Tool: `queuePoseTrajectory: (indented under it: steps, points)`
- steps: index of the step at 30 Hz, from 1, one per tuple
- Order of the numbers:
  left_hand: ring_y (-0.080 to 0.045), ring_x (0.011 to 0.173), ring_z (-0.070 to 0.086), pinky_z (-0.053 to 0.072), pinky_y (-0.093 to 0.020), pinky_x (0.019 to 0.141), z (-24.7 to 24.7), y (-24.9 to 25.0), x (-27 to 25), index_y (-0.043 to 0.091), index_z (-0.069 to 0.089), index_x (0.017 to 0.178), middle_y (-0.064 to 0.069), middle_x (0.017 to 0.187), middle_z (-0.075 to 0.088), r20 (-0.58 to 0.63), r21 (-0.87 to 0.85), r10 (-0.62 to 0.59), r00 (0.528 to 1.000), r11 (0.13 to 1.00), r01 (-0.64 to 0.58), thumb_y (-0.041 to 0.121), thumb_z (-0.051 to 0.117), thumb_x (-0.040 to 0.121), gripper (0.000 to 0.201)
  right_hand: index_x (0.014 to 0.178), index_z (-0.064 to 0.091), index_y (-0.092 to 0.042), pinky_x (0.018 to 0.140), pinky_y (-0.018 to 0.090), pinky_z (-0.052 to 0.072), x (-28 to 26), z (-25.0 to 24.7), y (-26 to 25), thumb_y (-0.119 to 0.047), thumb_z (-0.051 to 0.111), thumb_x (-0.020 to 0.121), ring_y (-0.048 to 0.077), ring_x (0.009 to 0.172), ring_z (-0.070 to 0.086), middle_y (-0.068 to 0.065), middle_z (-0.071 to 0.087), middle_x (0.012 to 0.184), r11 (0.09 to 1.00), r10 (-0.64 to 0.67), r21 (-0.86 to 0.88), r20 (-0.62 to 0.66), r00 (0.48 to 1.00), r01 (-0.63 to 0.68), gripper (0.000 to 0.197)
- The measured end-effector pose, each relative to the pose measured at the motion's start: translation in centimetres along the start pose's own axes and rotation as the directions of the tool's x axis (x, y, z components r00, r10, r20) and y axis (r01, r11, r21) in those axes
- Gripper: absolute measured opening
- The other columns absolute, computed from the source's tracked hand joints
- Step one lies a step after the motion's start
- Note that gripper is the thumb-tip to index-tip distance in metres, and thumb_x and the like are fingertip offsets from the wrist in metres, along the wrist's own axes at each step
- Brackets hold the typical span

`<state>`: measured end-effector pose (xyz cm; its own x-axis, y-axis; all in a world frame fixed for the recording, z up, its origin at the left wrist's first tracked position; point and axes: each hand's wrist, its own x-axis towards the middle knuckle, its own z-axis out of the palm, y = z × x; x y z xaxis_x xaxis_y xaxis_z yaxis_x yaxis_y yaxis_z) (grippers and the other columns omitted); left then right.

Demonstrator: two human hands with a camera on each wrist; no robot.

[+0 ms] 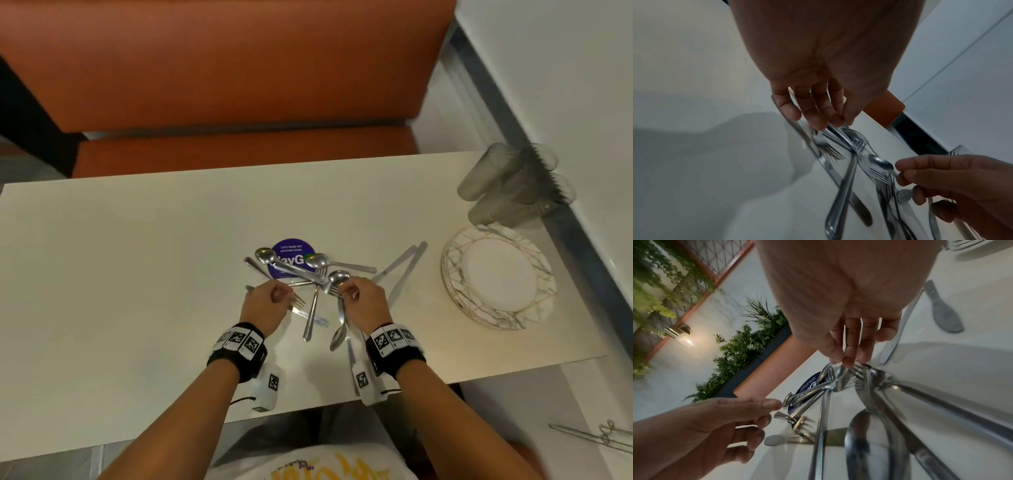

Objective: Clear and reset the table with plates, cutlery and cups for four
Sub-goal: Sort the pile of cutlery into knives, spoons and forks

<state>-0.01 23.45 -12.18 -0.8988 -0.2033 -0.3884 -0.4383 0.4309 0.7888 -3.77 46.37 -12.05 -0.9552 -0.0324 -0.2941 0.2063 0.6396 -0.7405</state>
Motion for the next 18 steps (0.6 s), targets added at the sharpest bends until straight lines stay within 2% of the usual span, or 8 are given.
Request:
queuePoseTrajectory:
  steps: [2, 4, 7, 10, 12, 15, 18]
  points:
    - [-0.007, 0.074, 0.07, 0.056, -0.026, 0.076, -0.8, -0.9, 0.2, 0.026, 0.073, 0.09, 0.006, 0.07, 0.071, 0.008, -0.003, 0.011, 1.0, 1.0, -0.011, 0.023, 0.073, 0.092, 0.004, 0.092, 0.073, -0.019, 0.063, 0.007, 0.047, 0.1, 0.7, -1.0, -0.005, 0.06, 0.092, 0.0, 0.073, 0.061, -0.008, 0.068, 0.09, 0.999, 0.007, -0.034, 0.0, 1.0, -0.007, 0.019]
    - [-0.014, 0.08, 0.071, 0.059, -0.03, 0.081, -1.5, -1.7, 0.5, 0.029, 0.074, 0.091, 0.003, 0.076, 0.072, 0.015, 0.008, 0.018, 1.0, 1.0, -0.018, 0.025, 0.074, 0.091, 0.005, 0.089, 0.071, -0.023, 0.068, 0.012, 0.05, 0.3, 1.2, -1.5, -0.005, 0.06, 0.092, 0.0, 0.073, 0.06, -0.009, 0.068, 0.089, 0.997, -0.013, -0.07, 0.0, 1.0, 0.013, 0.022]
    - [-0.014, 0.084, 0.068, 0.058, -0.033, 0.085, -2.1, -2.3, 0.9, 0.028, 0.074, 0.093, 0.003, 0.084, 0.073, 0.025, 0.023, 0.029, 0.999, 0.999, -0.03, 0.026, 0.075, 0.092, 0.002, 0.089, 0.073, -0.022, 0.074, 0.014, 0.047, 0.5, 2.3, -2.0, -0.005, 0.06, 0.09, 0.004, 0.08, 0.06, -0.007, 0.068, 0.093, 0.987, -0.061, -0.149, 0.041, 0.997, 0.066, 0.021]
    - [-0.012, 0.085, 0.068, 0.058, -0.033, 0.086, -2.8, -2.4, 1.0, 0.026, 0.074, 0.094, 0.005, 0.087, 0.073, 0.023, 0.053, 0.036, 0.999, 0.998, -0.037, 0.024, 0.072, 0.093, 0.003, 0.096, 0.074, -0.019, 0.077, 0.022, 0.051, 0.6, 3.5, -2.7, -0.009, 0.063, 0.089, 0.008, 0.082, 0.06, -0.004, 0.067, 0.093, 0.968, -0.104, -0.216, 0.106, 0.989, 0.124, 0.017]
    - [-0.014, 0.087, 0.067, 0.057, -0.034, 0.087, -3.0, -2.3, 1.1, 0.025, 0.074, 0.097, 0.004, 0.092, 0.072, 0.029, 0.095, 0.067, 0.997, 0.993, -0.07, 0.017, 0.068, 0.093, 0.011, 0.103, 0.072, -0.022, 0.078, 0.028, 0.053, 0.3, 4.3, -3.0, -0.015, 0.068, 0.087, 0.013, 0.084, 0.06, -0.004, 0.065, 0.092, 0.952, -0.116, -0.264, 0.159, 0.98, 0.156, 0.018]
    - [-0.018, 0.092, 0.064, 0.056, -0.035, 0.089, -3.1, -2.4, 1.5, 0.024, 0.074, 0.102, -0.001, 0.103, 0.064, 0.046, 0.209, 0.105, 0.993, 0.971, -0.113, 0.012, 0.07, 0.09, 0.018, 0.106, 0.071, -0.028, 0.082, 0.031, 0.053, -0.3, 5.2, -3.3, -0.024, 0.072, 0.085, 0.013, 0.087, 0.062, -0.008, 0.066, 0.095, 0.885, -0.123, -0.417, 0.219, 0.968, 0.207, 0.021]
    - [-0.022, 0.103, 0.059, 0.055, -0.039, 0.093, -3.2, -2.9, 1.8, 0.02, 0.073, 0.107, -0.004, 0.114, 0.057, 0.019, 0.316, 0.092, 0.996, 0.944, -0.094, 0.012, 0.071, 0.088, 0.02, 0.105, 0.071, -0.027, 0.084, 0.032, 0.055, -0.6, 5.7, -3.3, -0.018, 0.07, 0.086, 0.013, 0.087, 0.064, -0.007, 0.069, 0.097, 0.844, -0.113, -0.482, 0.269, 0.956, 0.236, 0.021]
